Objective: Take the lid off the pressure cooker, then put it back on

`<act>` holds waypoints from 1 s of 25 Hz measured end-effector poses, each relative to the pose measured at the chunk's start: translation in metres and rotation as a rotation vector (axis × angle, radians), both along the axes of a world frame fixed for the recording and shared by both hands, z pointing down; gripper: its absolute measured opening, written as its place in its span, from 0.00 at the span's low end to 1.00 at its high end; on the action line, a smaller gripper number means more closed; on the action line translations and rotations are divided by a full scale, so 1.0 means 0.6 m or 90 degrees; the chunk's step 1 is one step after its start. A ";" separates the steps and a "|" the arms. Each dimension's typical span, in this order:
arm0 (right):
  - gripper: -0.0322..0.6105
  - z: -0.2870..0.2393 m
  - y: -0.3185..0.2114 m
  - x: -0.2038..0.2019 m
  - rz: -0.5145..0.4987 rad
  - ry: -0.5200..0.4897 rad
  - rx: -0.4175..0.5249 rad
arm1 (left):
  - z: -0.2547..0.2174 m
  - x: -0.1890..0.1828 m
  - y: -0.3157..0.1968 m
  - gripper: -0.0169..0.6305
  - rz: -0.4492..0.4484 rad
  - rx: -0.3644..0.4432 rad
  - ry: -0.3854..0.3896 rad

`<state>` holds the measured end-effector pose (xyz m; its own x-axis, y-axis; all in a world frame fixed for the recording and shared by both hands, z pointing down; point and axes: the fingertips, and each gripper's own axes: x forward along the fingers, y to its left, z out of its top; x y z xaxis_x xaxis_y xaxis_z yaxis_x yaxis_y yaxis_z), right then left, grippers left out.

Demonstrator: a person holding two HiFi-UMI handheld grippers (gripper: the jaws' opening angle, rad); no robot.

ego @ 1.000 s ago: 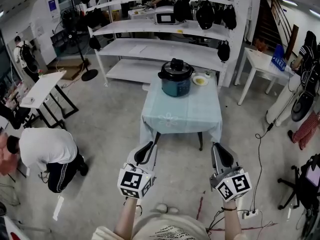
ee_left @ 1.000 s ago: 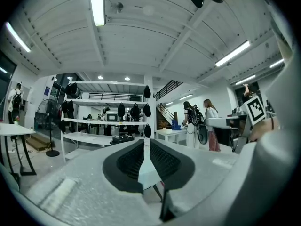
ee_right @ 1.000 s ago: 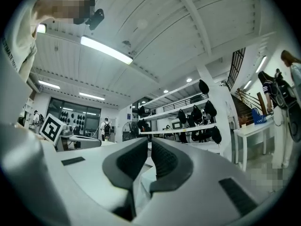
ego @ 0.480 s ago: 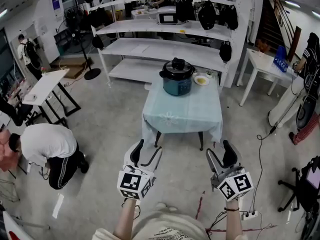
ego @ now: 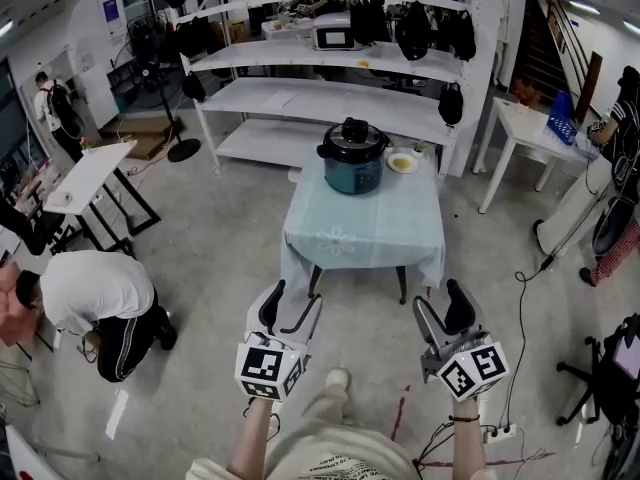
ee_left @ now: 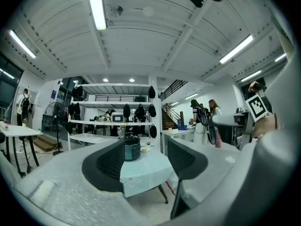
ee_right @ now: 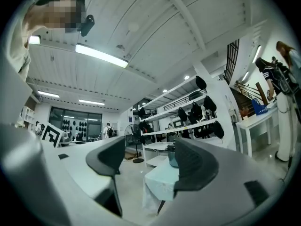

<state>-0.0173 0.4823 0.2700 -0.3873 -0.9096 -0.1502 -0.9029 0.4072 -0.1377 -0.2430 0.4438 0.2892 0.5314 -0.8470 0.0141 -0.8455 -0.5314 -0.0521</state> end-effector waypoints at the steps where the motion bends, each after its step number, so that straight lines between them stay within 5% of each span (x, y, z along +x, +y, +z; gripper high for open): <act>1: 0.54 0.002 -0.006 0.002 -0.002 0.001 -0.001 | 0.004 0.003 -0.008 0.44 0.000 -0.003 -0.004; 25: 0.54 0.016 -0.350 0.039 0.009 0.008 -0.013 | 0.008 0.061 -0.375 0.44 0.047 -0.003 -0.006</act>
